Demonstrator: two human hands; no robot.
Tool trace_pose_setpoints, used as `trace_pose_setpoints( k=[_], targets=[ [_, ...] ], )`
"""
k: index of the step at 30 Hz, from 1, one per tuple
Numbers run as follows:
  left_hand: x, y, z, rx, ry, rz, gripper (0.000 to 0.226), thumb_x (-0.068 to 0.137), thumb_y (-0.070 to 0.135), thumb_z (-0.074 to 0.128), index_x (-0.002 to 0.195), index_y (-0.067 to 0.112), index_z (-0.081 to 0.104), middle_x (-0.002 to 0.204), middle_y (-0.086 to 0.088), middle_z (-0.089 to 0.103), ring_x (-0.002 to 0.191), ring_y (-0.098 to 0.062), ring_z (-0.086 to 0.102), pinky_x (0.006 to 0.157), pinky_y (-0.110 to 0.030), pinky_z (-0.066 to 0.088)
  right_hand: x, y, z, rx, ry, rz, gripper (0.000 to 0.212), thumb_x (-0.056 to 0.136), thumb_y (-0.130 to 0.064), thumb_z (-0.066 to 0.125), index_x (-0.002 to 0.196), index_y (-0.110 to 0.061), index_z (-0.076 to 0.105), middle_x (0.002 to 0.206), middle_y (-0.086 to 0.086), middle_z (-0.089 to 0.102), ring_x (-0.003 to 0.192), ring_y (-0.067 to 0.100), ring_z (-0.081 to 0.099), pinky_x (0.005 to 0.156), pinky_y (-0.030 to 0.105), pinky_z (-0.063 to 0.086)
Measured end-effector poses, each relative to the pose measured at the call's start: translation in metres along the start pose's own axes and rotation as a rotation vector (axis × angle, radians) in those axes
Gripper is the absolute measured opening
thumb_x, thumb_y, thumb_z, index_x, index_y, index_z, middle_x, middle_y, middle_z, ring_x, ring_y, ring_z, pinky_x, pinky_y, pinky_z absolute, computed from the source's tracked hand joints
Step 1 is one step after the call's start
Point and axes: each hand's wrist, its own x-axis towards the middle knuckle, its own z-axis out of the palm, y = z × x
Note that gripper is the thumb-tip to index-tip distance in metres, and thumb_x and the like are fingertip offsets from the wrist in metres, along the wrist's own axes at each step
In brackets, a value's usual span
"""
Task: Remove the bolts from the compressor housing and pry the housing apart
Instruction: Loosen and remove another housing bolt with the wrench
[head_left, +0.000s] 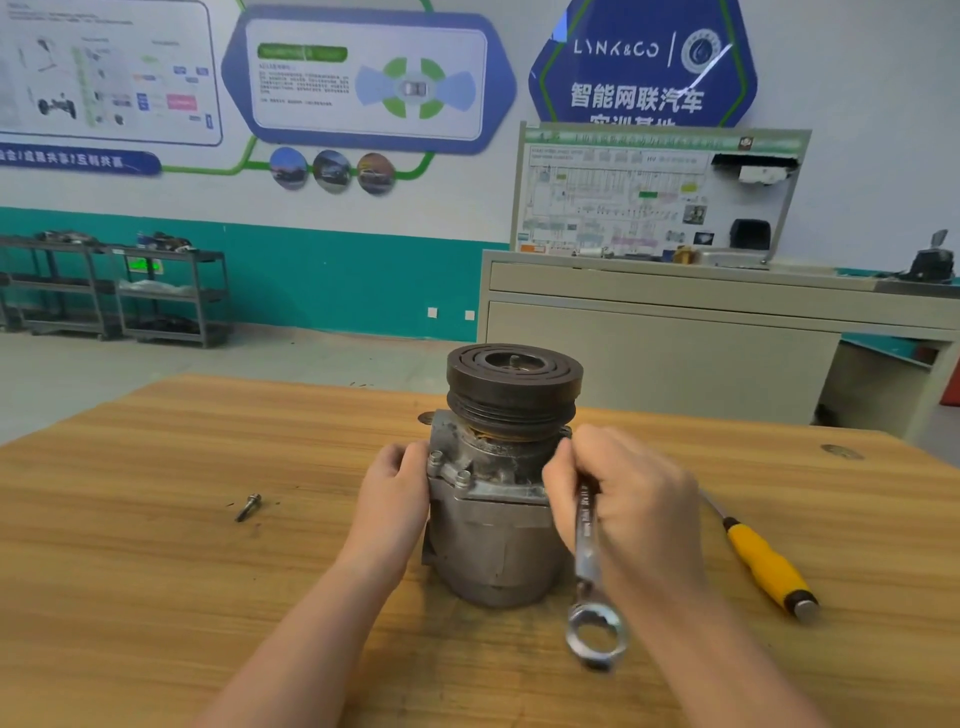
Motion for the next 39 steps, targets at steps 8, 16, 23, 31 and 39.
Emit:
trace_pose_setpoints(
  k=[8, 16, 23, 31, 39],
  targets=[
    [-0.001, -0.001, 0.001, -0.001, -0.006, 0.019, 0.031, 0.085, 0.033, 0.047, 0.09, 0.008, 0.065, 0.094, -0.012, 0.071, 0.099, -0.032, 0.064, 0.098, -0.059, 0.047, -0.007, 0.042, -0.005, 0.763, 0.246, 0.794, 0.042, 0.08, 0.0, 0.058, 0.046, -0.017, 0.04, 0.043, 0.001, 0.034, 0.043, 0.012, 0.033, 0.044, 0.019, 0.03],
    [0.003, -0.004, 0.0, -0.019, 0.002, 0.017, 0.023, 0.094, 0.026, 0.047, 0.09, 0.011, 0.064, 0.094, -0.011, 0.071, 0.104, -0.034, 0.064, 0.099, -0.059, 0.047, 0.001, 0.066, -0.013, 1.124, 0.351, 1.094, 0.054, 0.091, 0.001, 0.054, 0.045, -0.022, 0.041, 0.041, 0.0, 0.042, 0.032, 0.009, 0.031, 0.034, 0.016, 0.024],
    [0.005, -0.006, -0.001, -0.029, -0.019, 0.007, 0.025, 0.097, 0.024, 0.047, 0.095, 0.01, 0.067, 0.097, -0.01, 0.073, 0.102, -0.029, 0.066, 0.099, -0.056, 0.048, 0.002, 0.042, -0.011, 0.607, 0.156, 0.849, 0.032, 0.071, -0.014, 0.057, 0.044, -0.023, 0.042, 0.04, -0.001, 0.044, 0.038, 0.01, 0.038, 0.04, 0.018, 0.032],
    [0.006, -0.006, 0.0, -0.051, -0.029, -0.005, 0.022, 0.098, 0.02, 0.046, 0.095, 0.006, 0.063, 0.102, -0.014, 0.07, 0.102, -0.029, 0.064, 0.099, -0.051, 0.049, -0.003, 0.007, -0.008, 0.038, -0.066, 0.029, 0.045, 0.07, 0.009, 0.06, 0.054, -0.022, 0.032, 0.049, -0.012, 0.029, 0.043, 0.007, 0.034, 0.04, 0.016, 0.028],
    [0.007, -0.002, -0.005, -0.163, -0.161, -0.092, 0.03, 0.102, 0.024, 0.042, 0.111, 0.01, 0.067, 0.098, -0.002, 0.076, 0.092, -0.014, 0.066, 0.072, -0.028, 0.047, 0.003, 0.05, -0.019, 0.981, 0.001, 0.955, 0.049, 0.086, 0.0, 0.06, 0.046, -0.023, 0.044, 0.042, 0.0, 0.044, 0.035, 0.009, 0.036, 0.037, 0.016, 0.028]
  ],
)
